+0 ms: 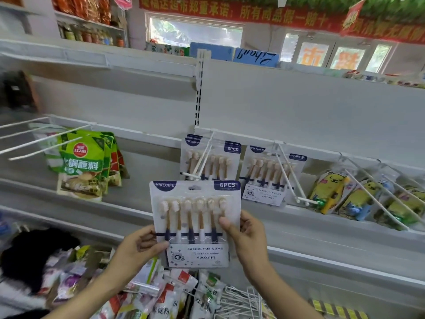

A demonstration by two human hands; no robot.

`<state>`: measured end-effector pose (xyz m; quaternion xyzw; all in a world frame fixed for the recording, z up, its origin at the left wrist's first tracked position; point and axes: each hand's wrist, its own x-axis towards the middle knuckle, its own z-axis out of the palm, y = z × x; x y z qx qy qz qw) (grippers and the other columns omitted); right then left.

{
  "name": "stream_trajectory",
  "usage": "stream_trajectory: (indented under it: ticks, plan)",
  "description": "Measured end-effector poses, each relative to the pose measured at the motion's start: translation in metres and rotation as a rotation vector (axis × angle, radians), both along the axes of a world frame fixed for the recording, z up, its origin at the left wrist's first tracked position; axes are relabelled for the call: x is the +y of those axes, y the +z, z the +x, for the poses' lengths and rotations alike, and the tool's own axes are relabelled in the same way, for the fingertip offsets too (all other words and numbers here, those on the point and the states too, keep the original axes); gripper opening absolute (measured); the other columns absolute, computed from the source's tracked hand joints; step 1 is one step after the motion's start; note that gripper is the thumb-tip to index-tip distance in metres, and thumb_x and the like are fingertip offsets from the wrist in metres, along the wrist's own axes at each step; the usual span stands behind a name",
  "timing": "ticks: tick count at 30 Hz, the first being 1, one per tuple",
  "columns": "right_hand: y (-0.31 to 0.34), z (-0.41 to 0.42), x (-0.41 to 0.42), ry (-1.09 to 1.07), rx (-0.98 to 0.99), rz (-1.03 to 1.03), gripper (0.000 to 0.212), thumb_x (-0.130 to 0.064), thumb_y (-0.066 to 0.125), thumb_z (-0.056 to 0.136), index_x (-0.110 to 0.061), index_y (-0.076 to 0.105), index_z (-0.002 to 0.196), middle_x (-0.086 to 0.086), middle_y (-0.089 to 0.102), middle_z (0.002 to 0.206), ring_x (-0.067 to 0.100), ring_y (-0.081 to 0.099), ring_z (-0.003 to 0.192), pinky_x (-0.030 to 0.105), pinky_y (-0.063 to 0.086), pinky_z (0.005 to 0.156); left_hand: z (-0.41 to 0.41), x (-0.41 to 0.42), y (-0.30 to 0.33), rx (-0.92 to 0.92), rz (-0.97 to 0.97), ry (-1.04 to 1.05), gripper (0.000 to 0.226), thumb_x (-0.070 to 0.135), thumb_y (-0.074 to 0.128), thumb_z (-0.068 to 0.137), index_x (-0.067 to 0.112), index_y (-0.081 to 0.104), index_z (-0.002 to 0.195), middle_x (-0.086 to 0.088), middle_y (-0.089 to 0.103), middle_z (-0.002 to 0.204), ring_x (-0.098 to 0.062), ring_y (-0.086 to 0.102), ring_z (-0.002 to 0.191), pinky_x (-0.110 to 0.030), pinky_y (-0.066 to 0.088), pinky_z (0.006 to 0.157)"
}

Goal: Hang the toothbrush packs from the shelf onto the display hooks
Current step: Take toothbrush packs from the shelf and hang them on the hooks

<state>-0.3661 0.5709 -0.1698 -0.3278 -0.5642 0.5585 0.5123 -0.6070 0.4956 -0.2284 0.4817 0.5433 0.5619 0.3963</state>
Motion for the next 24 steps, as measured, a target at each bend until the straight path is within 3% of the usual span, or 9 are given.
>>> stream_trajectory:
  ticks: [6,12,16,18,21,24]
  plan:
    - [-0.001,-0.013,0.000,-0.006,0.056,0.025,0.016,0.001,0.067,0.086,-0.003,0.072,0.101,0.011,0.078,0.095,0.023,0.075,0.089,0.025,0.057,0.072,-0.005,-0.002,0.007,0.029,0.021,0.033,0.090,0.062,0.091,0.040,0.020,0.066,0.115,-0.004,0.077,0.102,-0.024,0.074,0.093,-0.037,0.059,0.083]
    - [-0.006,-0.013,0.004,-0.078,0.083,0.017,0.019,0.001,0.067,0.087,-0.002,0.072,0.106,0.010,0.078,0.098,0.025,0.074,0.092,0.029,0.060,0.076,-0.003,0.011,0.013,0.035,0.024,0.018,0.087,0.060,0.090,0.042,0.017,0.067,0.114,-0.003,0.077,0.103,-0.019,0.073,0.093,-0.031,0.059,0.082]
    - [-0.002,-0.013,0.016,-0.070,0.032,0.000,0.020,-0.003,0.068,0.088,-0.002,0.071,0.108,0.008,0.078,0.099,0.022,0.074,0.093,0.029,0.060,0.077,-0.004,0.028,0.009,0.026,-0.014,0.019,0.052,0.020,0.089,0.068,0.011,0.066,0.114,-0.005,0.077,0.102,-0.024,0.073,0.094,-0.026,0.059,0.075]
    - [0.001,-0.015,0.030,-0.070,-0.036,0.010,0.018,-0.007,0.070,0.088,-0.006,0.072,0.106,0.004,0.078,0.099,0.019,0.074,0.094,0.032,0.060,0.081,-0.007,0.045,0.008,0.035,-0.018,0.022,0.045,0.009,0.084,0.071,0.010,0.066,0.112,-0.004,0.077,0.100,-0.024,0.074,0.093,-0.025,0.060,0.074]
    - [0.004,-0.020,0.056,-0.122,-0.152,0.027,0.009,-0.015,0.073,0.087,-0.012,0.074,0.096,0.001,0.079,0.091,0.016,0.075,0.087,0.032,0.059,0.075,-0.012,0.076,0.008,0.046,-0.032,0.049,0.041,0.005,0.082,0.072,0.016,0.065,0.108,0.000,0.078,0.096,-0.021,0.074,0.091,-0.021,0.058,0.073]
    - [0.007,-0.025,0.085,-0.186,-0.237,0.034,0.002,-0.020,0.075,0.086,-0.019,0.075,0.087,-0.002,0.078,0.085,0.014,0.075,0.083,0.042,0.061,0.078,-0.015,0.109,0.008,0.065,-0.051,0.045,0.044,0.015,0.086,0.070,0.019,0.064,0.108,-0.001,0.077,0.098,-0.020,0.073,0.094,-0.022,0.057,0.075]
